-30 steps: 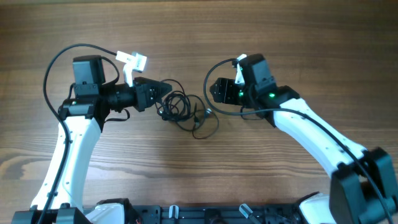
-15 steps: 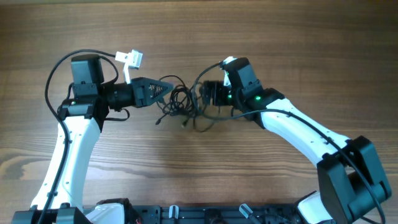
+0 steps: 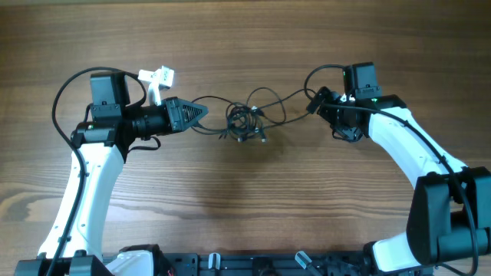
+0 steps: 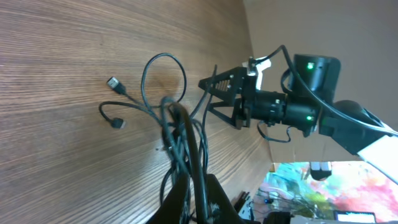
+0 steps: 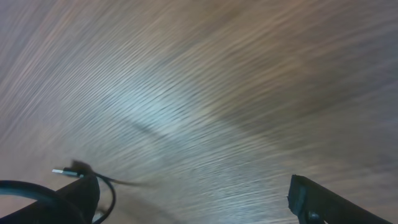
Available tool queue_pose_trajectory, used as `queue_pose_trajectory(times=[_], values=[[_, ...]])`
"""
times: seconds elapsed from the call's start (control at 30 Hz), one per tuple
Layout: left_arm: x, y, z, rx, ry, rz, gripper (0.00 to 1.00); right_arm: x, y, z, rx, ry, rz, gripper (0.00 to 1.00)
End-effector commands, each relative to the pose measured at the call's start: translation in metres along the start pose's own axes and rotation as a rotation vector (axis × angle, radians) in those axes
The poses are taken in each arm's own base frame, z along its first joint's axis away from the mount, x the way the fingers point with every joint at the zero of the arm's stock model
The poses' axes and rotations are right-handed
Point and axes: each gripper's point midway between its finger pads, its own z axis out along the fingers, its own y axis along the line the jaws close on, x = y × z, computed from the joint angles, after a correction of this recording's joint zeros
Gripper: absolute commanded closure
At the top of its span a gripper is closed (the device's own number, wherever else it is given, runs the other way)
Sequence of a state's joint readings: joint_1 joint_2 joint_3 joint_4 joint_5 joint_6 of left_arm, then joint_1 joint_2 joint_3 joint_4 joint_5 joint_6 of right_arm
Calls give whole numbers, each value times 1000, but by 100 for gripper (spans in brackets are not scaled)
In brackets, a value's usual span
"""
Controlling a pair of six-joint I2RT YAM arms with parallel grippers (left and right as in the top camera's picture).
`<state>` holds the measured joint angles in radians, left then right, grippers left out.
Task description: Untangle cables
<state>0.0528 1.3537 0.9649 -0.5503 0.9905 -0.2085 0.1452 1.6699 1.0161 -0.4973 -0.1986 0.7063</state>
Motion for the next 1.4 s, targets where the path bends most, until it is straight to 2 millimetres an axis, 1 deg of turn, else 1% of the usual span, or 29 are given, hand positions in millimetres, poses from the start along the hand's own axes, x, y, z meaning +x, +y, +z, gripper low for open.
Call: queue_pose_trajectory(times=[0.0,0.03,0.07,0.13,0.2,0.3,0.4,0.43,0.53,0.57,0.6,0.67,0.7,0.73,0.77,0.8,0.87,0.9,0.93,1.03,1.07,1.1,1.13,1.17,1.2,1.23,1.3,1.33,1.37], values=[[-2,-1,-3,-14,-13,75,96,26,64,-16,-402,112,-473,7],[0,-3,-2,-5,-6,160,96,37,82,-27,-538,134,-567,7],[4,-11,0,34,9,268,96,47,100,-42,-690,149,-654,4],[9,-21,4,79,26,398,96,55,118,-61,-856,137,-753,1],[12,-23,7,89,35,444,96,54,122,-64,-878,124,-770,0],[14,-32,7,142,38,448,96,71,131,-67,-929,143,-842,1],[15,-34,6,149,39,447,96,103,143,-65,-951,188,-939,10],[15,-34,6,149,39,443,96,114,147,-59,-920,200,-967,12],[15,-34,6,148,41,417,95,131,142,-29,-695,185,-1043,13],[15,-34,6,149,41,412,95,138,140,-23,-645,185,-1069,12],[15,-34,6,149,42,408,95,146,140,-17,-592,181,-1103,17],[15,-34,6,149,42,408,95,148,138,-6,-476,137,-1140,46],[15,-33,6,148,45,405,95,141,136,-2,-413,115,-1079,74],[16,-33,6,147,48,399,96,139,136,-1,-402,119,-1007,95],[17,-31,7,139,51,400,96,138,140,-6,-431,136,-949,96],[18,-27,7,113,54,394,96,140,150,-16,-497,155,-911,96],[17,-2,9,-22,63,369,96,144,186,-64,-765,205,-862,96],[17,4,9,-50,68,360,96,145,194,-80,-842,206,-872,96],[17,6,10,-54,72,354,96,147,198,-92,-889,210,-882,96],[17,15,13,-83,82,334,96,161,198,-110,-979,290,-887,96],[14,30,11,-169,74,294,96,165,194,-111,-981,321,-881,96],[6,55,5,-327,36,186,96,167,191,-109,-966,329,-882,96],[-4,84,-8,-516,-43,26,96,166,185,-102,-922,328,-876,96],[-11,107,-24,-668,-147,-140,96,163,179,-94,-862,320,-865,96],[-16,117,-34,-736,-227,-255,96,159,169,-83,-774,309,-845,96],[-19,119,-37,-745,-280,-332,96,155,162,-75,-714,299,-833,96],[-29,115,-34,-677,-398,-548,96,149,144,-61,-582,283,-812,96],[-31,110,-30,-633,-404,-586,96,143,138,-56,-529,258,-809,96],[-33,106,-27,-609,-394,-566,96,133,132,-49,-459,219,-800,96]])
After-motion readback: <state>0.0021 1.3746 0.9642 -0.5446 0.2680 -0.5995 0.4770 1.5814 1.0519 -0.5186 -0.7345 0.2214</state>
